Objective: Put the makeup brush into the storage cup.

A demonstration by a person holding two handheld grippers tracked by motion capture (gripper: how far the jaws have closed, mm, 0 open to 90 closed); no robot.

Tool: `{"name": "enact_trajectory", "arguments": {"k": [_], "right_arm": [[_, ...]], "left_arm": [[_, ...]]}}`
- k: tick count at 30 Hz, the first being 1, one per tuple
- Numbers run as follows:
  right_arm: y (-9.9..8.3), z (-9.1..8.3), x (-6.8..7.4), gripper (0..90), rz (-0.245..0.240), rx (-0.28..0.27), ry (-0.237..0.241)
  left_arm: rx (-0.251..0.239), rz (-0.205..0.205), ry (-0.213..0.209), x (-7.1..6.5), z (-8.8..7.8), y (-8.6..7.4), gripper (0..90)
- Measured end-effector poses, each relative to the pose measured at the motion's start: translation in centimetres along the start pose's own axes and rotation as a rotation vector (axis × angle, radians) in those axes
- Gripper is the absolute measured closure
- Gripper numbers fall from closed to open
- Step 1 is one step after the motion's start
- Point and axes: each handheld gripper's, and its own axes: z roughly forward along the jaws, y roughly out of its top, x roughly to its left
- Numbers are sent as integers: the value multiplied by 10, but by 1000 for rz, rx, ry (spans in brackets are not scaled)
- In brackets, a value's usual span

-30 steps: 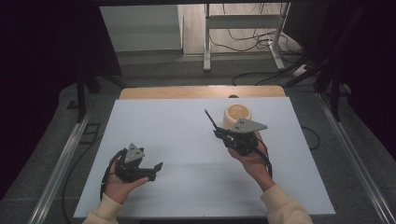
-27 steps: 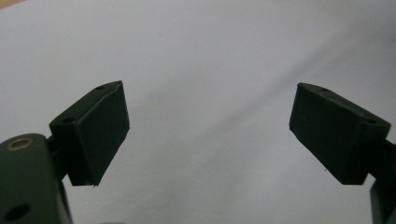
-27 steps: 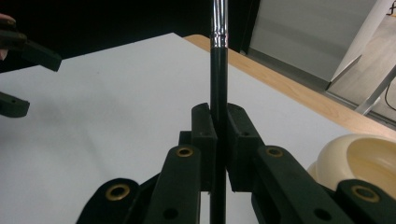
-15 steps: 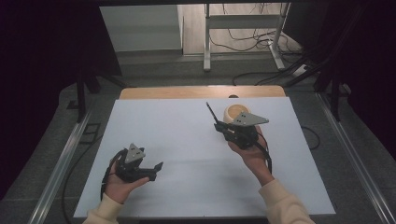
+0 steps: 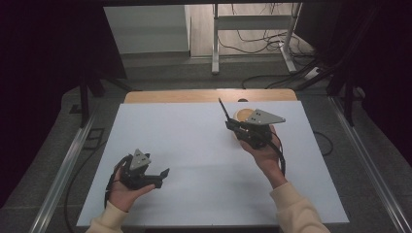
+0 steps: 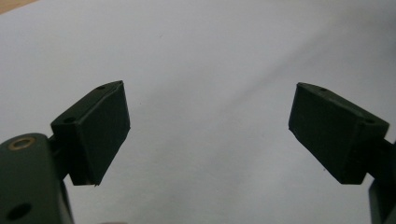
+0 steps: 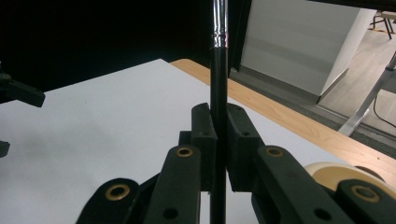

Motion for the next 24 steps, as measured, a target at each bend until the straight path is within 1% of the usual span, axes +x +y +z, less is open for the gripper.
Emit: {"name": "enact_trajectory", "arguments": {"k": [3,7,8,10,15,22,24], "right_arm": [[1,0,-3,829,5,-6,-5],[3,0,-7,829,15,-15,-15],[4,-1,-10,829,24,-19,-19],[5,-2,-11,829,28,-21,-20],[5,-4,-19,829,40,-32,-38],[5,-4,-29,829,60,-52,-60],[5,-5,-31,829,61,-50,-65]], "left_arm": [[-4,-7,-10,0,-1,1,129],[-10,-1,-11,-1,-2,2,130],[-9,0,-14,-2,-2,2,129],[-11,1,-26,-3,-2,3,129],[-7,6,-16,-4,-2,3,129],[-1,4,-14,-3,-1,2,129],[-4,3,-16,-3,-1,2,129]]}}
